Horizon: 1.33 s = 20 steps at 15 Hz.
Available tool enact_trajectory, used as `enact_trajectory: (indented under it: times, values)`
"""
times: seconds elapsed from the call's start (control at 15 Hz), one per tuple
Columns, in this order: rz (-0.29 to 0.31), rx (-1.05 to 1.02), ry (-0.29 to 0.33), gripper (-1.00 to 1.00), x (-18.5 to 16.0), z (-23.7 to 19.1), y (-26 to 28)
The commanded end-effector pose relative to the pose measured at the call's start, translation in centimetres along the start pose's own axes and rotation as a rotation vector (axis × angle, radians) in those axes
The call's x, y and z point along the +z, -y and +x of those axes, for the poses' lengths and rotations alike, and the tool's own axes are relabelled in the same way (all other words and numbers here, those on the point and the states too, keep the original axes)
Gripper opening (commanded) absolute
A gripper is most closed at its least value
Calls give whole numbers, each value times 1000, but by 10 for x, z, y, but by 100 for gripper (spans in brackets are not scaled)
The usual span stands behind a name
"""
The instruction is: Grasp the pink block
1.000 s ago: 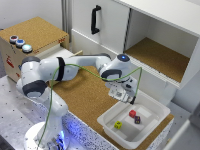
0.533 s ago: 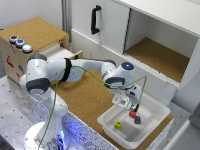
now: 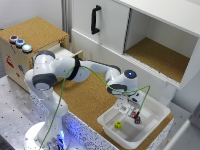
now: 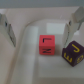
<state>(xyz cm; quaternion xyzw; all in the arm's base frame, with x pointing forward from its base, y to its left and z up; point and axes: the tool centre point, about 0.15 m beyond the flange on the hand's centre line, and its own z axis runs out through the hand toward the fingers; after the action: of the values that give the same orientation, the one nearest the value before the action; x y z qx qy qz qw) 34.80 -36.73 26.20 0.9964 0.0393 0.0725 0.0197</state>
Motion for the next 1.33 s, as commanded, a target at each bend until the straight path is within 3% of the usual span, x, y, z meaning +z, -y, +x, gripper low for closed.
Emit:
enact_trajectory:
  times: [0.0,0.27,0.33,0.93,1.27]
  values:
    - [99,-29,13,100,47,28,-14]
    - [106,-28,17,100,57,33,-13]
    - [94,-19,8,-100,57,32,-15]
    - [43,6,9,-100,50,17,-10]
    - [12,18,-10,-100,23,18,-6]
